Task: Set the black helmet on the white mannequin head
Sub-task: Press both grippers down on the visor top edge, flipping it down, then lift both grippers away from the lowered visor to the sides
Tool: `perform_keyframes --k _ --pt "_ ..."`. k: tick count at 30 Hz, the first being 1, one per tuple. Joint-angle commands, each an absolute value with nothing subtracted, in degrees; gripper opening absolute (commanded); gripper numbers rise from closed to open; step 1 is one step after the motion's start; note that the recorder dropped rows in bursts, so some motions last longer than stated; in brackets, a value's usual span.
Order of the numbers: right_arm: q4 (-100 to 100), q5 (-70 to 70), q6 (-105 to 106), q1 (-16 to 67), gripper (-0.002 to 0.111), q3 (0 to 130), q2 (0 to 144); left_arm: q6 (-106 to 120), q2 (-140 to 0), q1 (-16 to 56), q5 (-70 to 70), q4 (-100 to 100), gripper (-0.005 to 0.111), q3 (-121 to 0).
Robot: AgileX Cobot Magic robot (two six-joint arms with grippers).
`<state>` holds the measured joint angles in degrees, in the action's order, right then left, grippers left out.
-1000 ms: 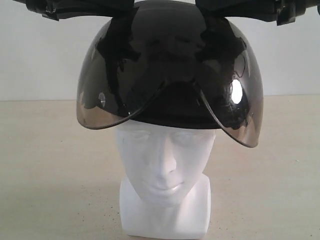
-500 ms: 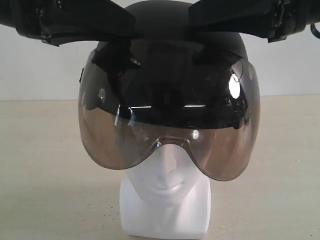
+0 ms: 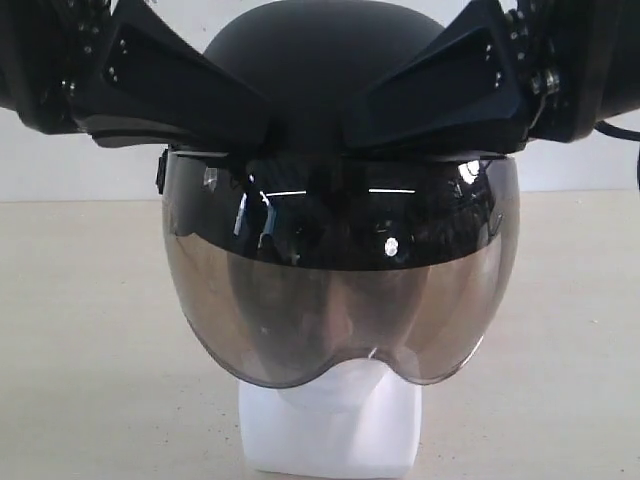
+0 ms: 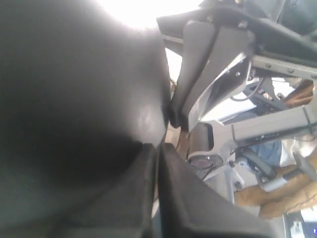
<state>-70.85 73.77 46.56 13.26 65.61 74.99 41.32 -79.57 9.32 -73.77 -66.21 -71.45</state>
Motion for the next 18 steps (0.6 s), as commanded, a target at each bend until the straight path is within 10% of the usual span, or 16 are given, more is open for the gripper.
perform_keyframes --k 1,18 --pt "-64.08 69.96 47.07 13.18 0.000 64.52 75.93 41.54 -80.74 9.38 -69.96 -59.23 0.004 -68.82" --pt "-65.28 69.96 48.40 13.18 0.000 59.95 75.89 42.98 -80.74 9.38 -69.96 -59.10 0.004 -67.23"
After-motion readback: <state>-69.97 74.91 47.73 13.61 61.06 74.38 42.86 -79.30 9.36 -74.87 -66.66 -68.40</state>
